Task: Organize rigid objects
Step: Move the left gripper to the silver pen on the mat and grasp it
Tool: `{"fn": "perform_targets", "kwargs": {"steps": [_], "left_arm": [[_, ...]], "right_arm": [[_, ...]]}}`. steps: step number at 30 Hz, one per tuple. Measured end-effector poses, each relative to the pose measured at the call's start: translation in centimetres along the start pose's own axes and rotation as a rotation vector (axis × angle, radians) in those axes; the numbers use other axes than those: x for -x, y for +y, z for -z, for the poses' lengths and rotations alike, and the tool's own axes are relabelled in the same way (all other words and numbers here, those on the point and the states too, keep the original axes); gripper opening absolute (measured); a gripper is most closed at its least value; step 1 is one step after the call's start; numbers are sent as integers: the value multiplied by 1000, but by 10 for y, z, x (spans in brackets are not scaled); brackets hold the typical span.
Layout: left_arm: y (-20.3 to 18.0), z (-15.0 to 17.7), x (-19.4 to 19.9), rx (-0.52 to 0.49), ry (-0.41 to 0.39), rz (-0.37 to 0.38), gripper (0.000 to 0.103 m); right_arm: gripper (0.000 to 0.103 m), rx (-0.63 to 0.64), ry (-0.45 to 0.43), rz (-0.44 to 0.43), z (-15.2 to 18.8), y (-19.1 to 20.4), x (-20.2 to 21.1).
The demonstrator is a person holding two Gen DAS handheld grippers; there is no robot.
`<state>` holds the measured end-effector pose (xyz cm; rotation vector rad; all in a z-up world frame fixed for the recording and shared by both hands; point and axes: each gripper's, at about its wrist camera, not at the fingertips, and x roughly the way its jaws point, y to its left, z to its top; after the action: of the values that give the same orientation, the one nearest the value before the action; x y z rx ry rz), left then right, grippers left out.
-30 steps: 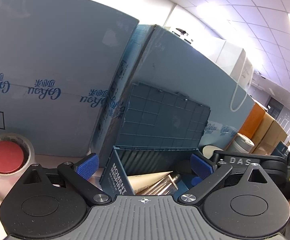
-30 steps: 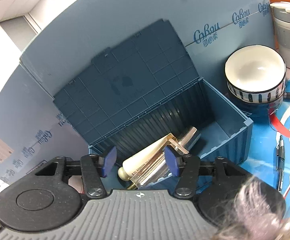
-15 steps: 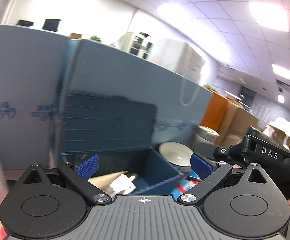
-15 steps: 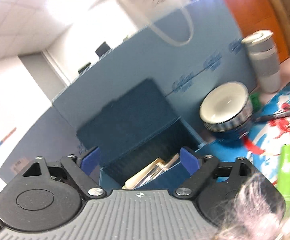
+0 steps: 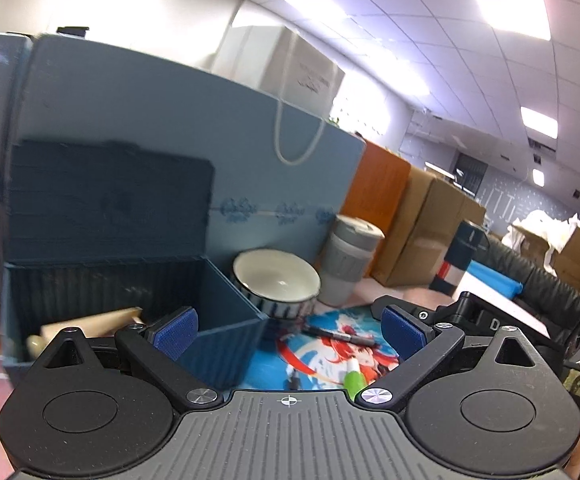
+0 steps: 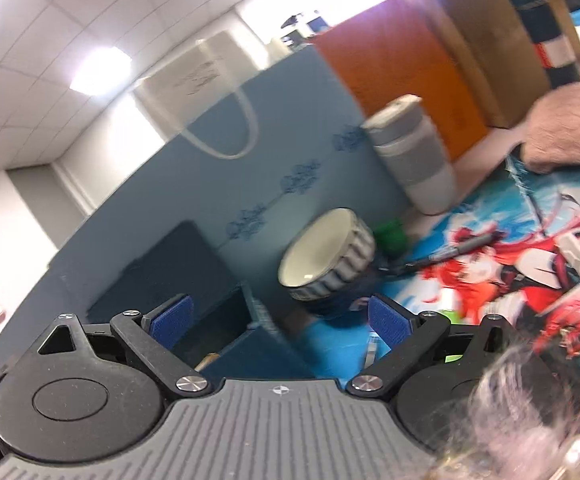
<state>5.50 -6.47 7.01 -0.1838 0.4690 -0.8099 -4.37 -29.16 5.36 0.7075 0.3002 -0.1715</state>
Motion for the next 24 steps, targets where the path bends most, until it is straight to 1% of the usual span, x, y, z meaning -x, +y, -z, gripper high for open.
{"fn": "perform_targets", "kwargs": {"steps": [4, 8, 10, 12, 14, 17, 20, 23, 24], "left_arm": [[-6, 7, -15, -2, 43, -8, 100], [-6, 14, -26, 7, 82, -11, 100], [-5, 17, -33, 24, 94, -5, 100], [-6, 21, -37, 18, 102, 9, 100], [-11, 26, -45, 3, 132, 18, 99], [-18, 36, -56, -30, 169, 19, 98], [-27, 45, -72, -84, 204, 10, 98], [-33, 49, -93, -149, 242, -25, 89], [-34, 50, -100, -161, 262, -41, 81]], "right_arm": [[95, -36, -15, 25, 2, -27, 0], [96, -75, -58, 60, 5, -53, 1], [97, -97, -71, 57, 7, -66, -2], [97, -134, -79, 37, 10, -78, -4], [97, -175, -95, 28, 13, -87, -5], [98, -214, -119, 55, 13, -97, -4], [98, -242, -118, 63, 14, -104, -3], [98, -240, -116, 63, 16, -104, -2], [98, -236, -116, 61, 16, -103, -2]]}}
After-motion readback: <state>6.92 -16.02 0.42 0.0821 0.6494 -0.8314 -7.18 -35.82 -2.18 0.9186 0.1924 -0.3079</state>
